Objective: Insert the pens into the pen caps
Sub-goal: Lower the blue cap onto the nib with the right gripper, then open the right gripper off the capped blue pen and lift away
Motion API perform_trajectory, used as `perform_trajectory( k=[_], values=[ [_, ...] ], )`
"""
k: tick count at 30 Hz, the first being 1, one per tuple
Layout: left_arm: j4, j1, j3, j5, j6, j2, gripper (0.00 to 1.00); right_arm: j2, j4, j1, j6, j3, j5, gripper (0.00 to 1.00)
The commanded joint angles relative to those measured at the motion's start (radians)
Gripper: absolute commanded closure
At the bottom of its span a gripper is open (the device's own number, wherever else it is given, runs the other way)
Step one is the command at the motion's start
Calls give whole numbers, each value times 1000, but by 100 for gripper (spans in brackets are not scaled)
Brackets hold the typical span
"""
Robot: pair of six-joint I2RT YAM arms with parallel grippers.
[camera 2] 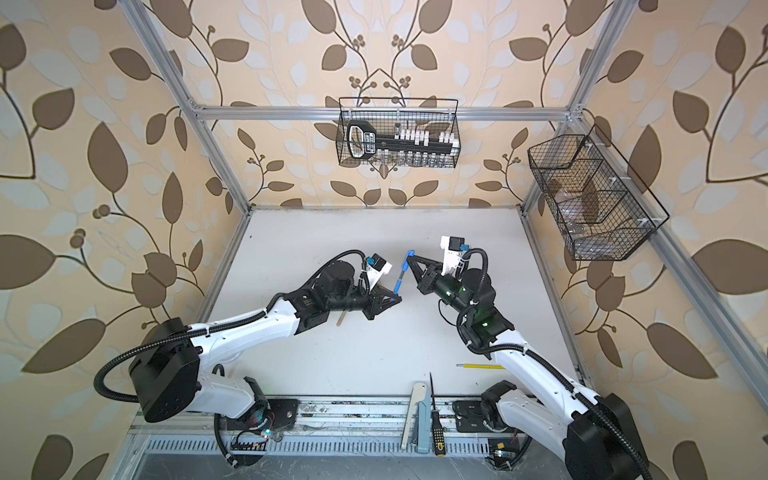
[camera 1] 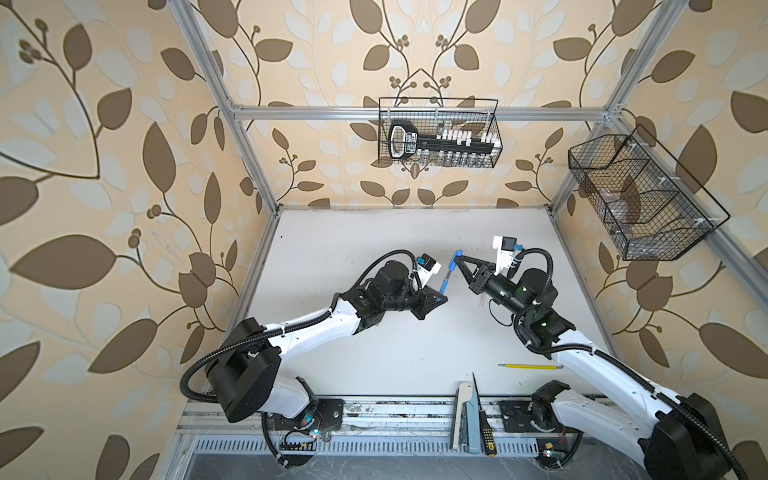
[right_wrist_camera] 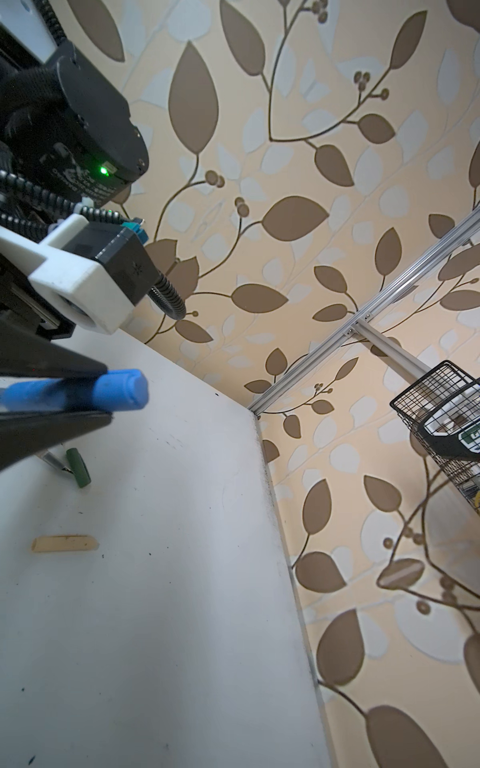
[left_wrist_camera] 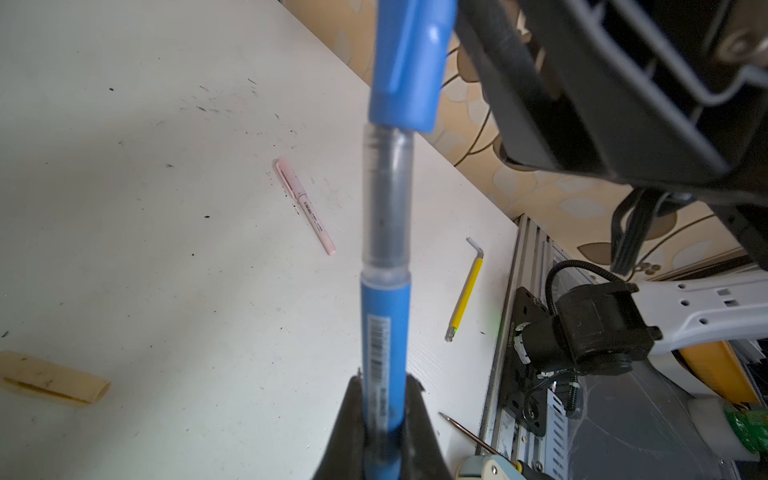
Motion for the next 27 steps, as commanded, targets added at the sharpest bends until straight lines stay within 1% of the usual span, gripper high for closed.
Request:
perform_trajectory(
  k=[1,9,12,14,16,19,21,27],
  values=[
    [96,-1,69,-34,25,-34,100,-11,-48,28,-45,28,-41,84],
    [97,-1,74,-38,38,-35,100,-24,-88,40,-96,55,-38,82],
    [101,-1,74,-38,41,-41,100,-28,-90,44,-103,61,-45,79],
    [101,-1,75,-38,45,-44,100,-36,-88,47,-108,63,-60,75],
    [99,-1,74,-44,48,-44,100,-50,-93,48,-113,61,-83,69],
    [87,-1,75,-49,54,-45,100,-81,-165,44,-132,72,-91,59],
    [77,-1,74,-45,54,-49,100,-91,-208,20,-129,87,-89,55],
    [64,-1,59,-33,49,-73,100,-8,-249,-83,-118,187,-211,47]
  ],
)
